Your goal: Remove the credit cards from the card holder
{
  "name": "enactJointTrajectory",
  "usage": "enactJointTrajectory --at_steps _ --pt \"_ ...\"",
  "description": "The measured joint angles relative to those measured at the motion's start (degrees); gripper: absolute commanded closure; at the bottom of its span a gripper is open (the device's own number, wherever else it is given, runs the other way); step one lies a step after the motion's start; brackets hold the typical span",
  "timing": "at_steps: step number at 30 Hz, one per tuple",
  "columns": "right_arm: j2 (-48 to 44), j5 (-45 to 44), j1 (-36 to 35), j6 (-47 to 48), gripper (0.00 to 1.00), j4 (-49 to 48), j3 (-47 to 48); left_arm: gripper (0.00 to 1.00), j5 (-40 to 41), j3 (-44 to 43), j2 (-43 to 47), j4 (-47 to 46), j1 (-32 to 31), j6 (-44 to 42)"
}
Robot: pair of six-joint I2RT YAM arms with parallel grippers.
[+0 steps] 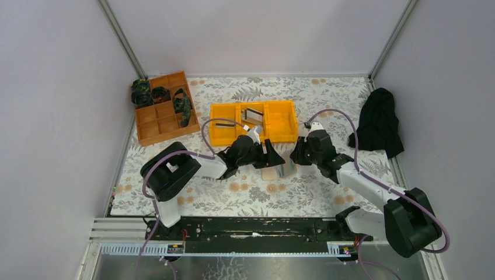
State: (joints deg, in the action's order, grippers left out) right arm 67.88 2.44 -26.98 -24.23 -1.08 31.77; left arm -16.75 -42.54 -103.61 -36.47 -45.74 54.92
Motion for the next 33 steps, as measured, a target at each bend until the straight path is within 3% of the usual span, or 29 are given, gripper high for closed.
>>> enactJointTrajectory --at_steps 16,23,33 --pt "-2.8 -1.9 0.0 1.3 0.66 3.5 0.3 0.3 1.0 1.8 2.2 1.2 0.4 -2.3" --pt "-4.2 -0.9 -0.5 1.8 0.67 3.3 0.3 0.3 5.9 2.2 8.4 7.4 0.9 -6.5" --pt "6.4 2.2 -5.5 1.2 0.7 -0.8 0.3 0.31 10.9 2.5 13.4 10.8 1.2 -10.1"
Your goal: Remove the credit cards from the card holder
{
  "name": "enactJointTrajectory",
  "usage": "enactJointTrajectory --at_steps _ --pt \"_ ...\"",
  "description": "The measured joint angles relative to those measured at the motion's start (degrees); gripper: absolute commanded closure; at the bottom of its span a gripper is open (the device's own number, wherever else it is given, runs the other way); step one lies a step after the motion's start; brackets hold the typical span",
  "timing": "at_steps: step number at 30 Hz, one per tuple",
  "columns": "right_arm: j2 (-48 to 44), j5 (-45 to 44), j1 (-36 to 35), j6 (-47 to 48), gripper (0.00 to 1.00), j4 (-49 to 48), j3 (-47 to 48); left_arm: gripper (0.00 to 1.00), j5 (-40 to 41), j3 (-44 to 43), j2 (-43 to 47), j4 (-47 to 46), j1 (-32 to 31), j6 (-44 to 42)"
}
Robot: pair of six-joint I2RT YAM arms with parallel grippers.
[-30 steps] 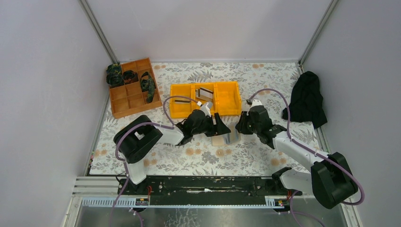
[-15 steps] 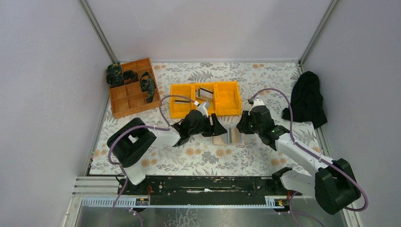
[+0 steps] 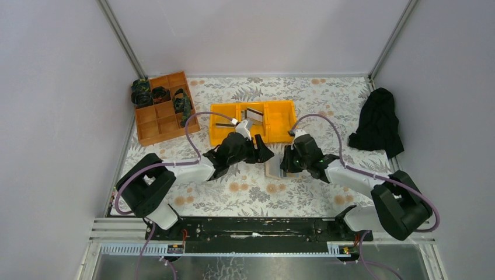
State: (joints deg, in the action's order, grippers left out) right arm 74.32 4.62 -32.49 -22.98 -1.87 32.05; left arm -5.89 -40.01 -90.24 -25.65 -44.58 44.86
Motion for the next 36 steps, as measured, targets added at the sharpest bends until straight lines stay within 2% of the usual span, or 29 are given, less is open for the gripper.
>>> enactJointTrajectory --at_steps 6,14,18,25,29,36 --pt "6.1 1.0 -5.1 -1.4 0.71 -2.8 0.9 0.31 -0.6 0.8 0.0 0.0 0.0 0.0" --pt "7.1 0.5 -5.4 -2.7 0.75 -4.0 1.1 0.32 -5.7 0.0 -1.1 -3.1 -0.9 3.1" --pt "3.2 -2.2 -5.1 -3.0 0.74 -2.7 1.1 0.35 -8.5 -1.2 -6.4 -7.4 -1.4 5.9" --pt "-5.1 -12.2 -4.9 -1.5 0.74 4.7 1.1 0.36 -14.3 -3.5 -15.0 -18.7 -1.5 12.6" --pt "-5.9 -13.2 -4.1 -1.5 0.74 5.7 0.4 0.37 -14.7 -3.7 -17.2 -20.9 -1.5 14.0" --pt "-6.1 -14.0 0.0 -2.2 0.72 4.8 -1.5 0.36 -14.4 -3.1 -19.4 -19.5 -1.7 13.7"
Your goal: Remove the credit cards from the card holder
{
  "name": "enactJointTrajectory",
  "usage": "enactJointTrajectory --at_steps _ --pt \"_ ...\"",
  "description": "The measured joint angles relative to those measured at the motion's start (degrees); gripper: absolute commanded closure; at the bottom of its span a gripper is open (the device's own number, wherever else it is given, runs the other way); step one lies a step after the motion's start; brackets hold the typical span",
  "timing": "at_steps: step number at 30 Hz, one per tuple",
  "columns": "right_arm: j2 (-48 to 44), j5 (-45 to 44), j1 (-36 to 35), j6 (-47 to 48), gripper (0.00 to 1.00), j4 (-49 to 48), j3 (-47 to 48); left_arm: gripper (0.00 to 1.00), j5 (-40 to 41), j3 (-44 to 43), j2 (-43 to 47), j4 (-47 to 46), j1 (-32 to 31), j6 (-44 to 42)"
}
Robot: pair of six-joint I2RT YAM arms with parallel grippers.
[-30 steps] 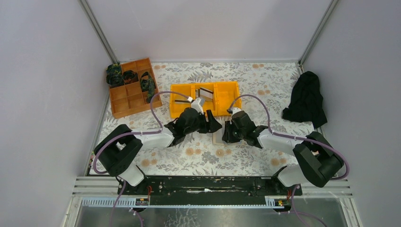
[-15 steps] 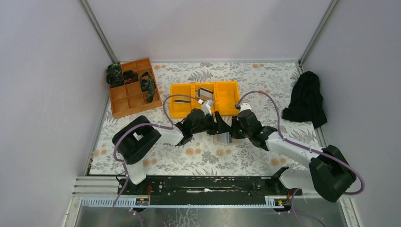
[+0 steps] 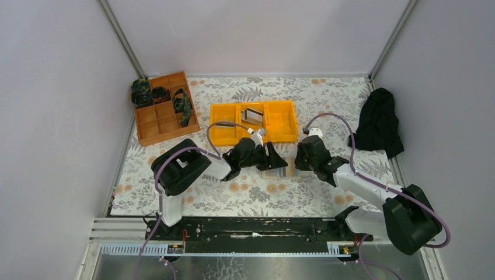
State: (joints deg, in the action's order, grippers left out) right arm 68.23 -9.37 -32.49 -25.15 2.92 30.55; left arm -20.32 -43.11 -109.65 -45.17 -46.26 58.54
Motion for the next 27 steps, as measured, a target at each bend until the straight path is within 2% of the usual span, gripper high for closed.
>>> enactJointTrajectory --at_steps 4,10,27 --pt "1.7 0.6 2.9 -0.2 0.72 -0.2 -0.1 0.32 1.2 0.2 0.0 2.0 0.0 -0.9" --pt "4.2 3.0 3.3 -0.4 0.69 -1.1 -0.3 0.28 1.7 -0.1 -0.5 3.1 -0.1 -1.7" --pt "8.9 5.9 3.7 -0.4 0.7 -6.1 -0.2 0.3 -0.5 -1.6 -2.3 1.6 -0.1 -0.5"
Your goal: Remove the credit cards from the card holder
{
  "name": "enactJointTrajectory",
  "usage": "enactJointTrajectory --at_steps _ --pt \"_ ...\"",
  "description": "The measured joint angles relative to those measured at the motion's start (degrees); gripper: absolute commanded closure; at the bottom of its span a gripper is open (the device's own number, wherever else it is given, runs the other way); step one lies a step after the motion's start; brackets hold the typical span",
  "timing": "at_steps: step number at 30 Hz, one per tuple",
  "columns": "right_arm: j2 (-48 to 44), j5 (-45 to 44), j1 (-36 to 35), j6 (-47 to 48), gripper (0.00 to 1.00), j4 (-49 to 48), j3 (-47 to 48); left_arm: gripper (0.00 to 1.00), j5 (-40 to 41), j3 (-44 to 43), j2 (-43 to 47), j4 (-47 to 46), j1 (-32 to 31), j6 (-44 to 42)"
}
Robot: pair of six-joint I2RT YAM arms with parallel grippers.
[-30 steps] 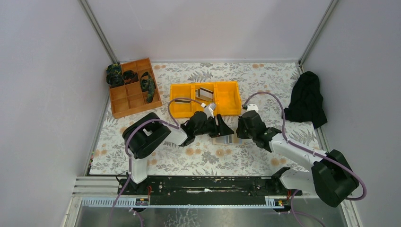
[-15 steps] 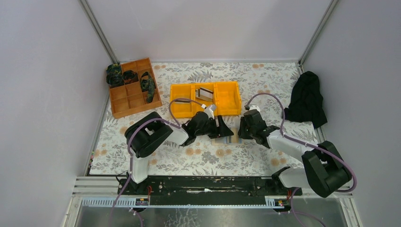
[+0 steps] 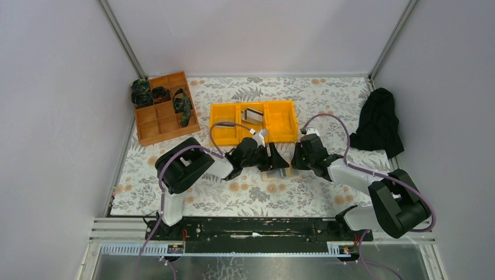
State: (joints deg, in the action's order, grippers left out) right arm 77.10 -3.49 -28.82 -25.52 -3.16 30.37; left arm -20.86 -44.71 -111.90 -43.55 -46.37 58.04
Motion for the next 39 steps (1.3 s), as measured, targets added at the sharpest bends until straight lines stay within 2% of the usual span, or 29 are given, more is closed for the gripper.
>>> enactJointTrajectory --at_steps 7,8,11,13,39 --pt "0.5 0.2 0.0 0.0 0.72 -0.8 0.0 0.3 -1.9 0.0 0.0 -0.2 0.0 1.8" --pt "0.5 0.2 0.0 0.0 0.74 -0.9 0.0 0.3 -1.9 0.0 0.0 -0.2 0.0 1.9" --pt "0.6 0.5 0.0 0.0 0.92 -1.2 0.0 0.31 -2.0 -0.1 0.0 -0.2 0.0 1.9" --pt "0.6 0.5 0.2 0.1 1.0 -1.4 0.0 0.31 -2.2 -0.1 0.0 -0.1 0.0 1.9" --pt "-0.1 7.2 0.6 -2.5 1.0 -4.5 -2.9 0.32 -2.0 2.3 1.1 -3.8 4.8 2.9"
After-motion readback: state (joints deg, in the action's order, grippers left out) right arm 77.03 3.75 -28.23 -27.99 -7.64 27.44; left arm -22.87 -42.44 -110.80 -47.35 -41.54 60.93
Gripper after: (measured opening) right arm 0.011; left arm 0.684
